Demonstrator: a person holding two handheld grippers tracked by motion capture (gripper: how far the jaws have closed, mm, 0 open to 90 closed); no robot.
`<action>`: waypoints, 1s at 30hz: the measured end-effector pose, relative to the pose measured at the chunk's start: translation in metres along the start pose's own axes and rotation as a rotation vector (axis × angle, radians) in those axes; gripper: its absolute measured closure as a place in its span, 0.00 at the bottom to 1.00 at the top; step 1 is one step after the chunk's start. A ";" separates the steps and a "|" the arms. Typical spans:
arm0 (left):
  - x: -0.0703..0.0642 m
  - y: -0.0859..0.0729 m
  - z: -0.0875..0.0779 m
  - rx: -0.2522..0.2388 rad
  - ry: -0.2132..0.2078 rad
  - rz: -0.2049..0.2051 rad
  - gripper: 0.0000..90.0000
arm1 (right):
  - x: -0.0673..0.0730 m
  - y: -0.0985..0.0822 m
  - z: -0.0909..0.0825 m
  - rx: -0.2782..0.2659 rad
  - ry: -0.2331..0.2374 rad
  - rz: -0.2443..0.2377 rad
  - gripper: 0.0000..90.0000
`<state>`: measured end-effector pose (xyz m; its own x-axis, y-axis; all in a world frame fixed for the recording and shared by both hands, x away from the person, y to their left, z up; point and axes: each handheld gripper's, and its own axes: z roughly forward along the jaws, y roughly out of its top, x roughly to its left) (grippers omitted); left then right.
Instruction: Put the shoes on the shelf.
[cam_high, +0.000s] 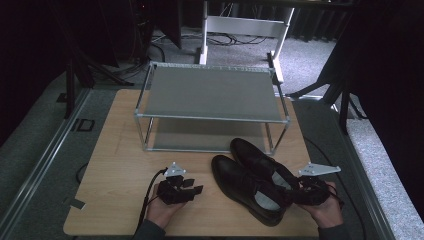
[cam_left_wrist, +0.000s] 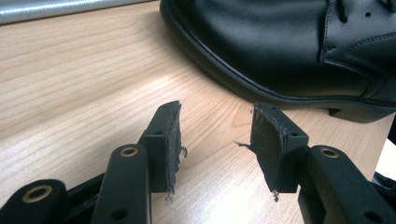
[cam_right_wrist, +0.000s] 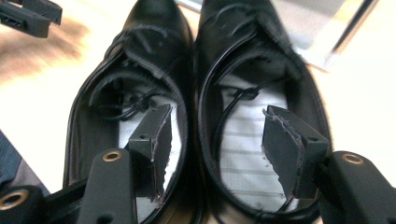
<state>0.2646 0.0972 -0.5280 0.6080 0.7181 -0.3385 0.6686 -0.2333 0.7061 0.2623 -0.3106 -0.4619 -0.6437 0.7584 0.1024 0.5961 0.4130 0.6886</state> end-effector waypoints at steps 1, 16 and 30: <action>0.000 -0.001 0.000 0.003 0.001 -0.005 0.59 | 0.001 -0.001 0.001 0.003 0.002 0.000 0.46; -0.001 -0.003 0.003 0.018 0.003 0.006 0.59 | 0.011 -0.009 0.020 0.103 -0.056 -0.067 0.50; -0.002 -0.005 0.005 0.028 0.007 0.009 0.58 | 0.009 -0.005 0.029 0.146 0.010 -0.086 0.84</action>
<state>0.2625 0.0940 -0.5336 0.6110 0.7207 -0.3275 0.6747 -0.2577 0.6916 0.2674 -0.2911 -0.4847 -0.6997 0.7123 0.0557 0.6015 0.5452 0.5839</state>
